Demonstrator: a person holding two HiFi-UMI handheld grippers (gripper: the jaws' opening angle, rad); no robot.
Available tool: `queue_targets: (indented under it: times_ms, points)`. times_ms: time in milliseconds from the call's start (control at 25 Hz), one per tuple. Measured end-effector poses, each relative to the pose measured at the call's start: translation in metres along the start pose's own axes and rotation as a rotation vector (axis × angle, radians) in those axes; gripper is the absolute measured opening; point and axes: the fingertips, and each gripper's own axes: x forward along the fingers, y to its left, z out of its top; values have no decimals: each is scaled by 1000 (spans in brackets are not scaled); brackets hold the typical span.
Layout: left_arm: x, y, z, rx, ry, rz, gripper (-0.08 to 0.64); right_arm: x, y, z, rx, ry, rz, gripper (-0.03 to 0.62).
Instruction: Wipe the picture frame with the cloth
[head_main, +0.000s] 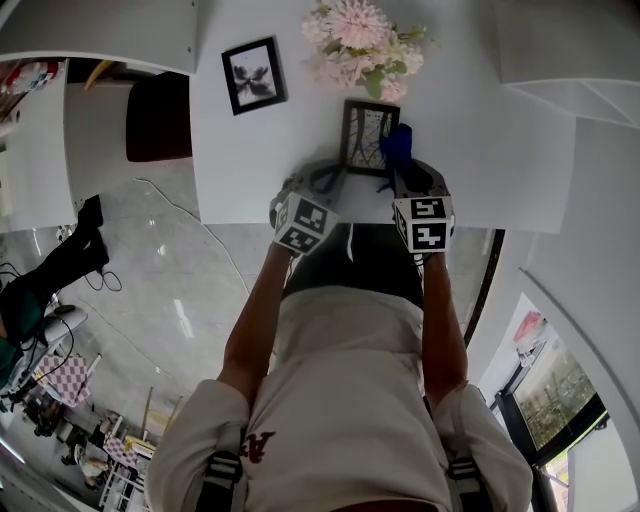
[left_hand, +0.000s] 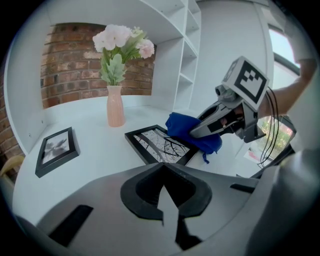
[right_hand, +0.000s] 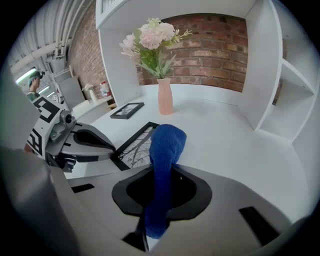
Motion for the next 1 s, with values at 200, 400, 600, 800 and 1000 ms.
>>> queue_targets:
  times_ms: [200, 400, 600, 800, 1000]
  points:
    - [0, 0, 0, -2, 1, 0, -4, -9, -15, 7, 1, -8, -32, 51]
    - [0, 0, -1, -6, 2, 2, -4, -11, -8, 31, 12, -56, -7, 51]
    - [0, 0, 0, -7, 0, 3, -5, 4, 14, 51, 13, -82, 45, 51]
    - [0, 0, 0, -10, 6, 7, -3, 21, 35, 65, 9, -91, 90, 51]
    - [0, 0, 0, -17, 4, 10, -5, 34, 49, 74, -10, -91, 124, 51]
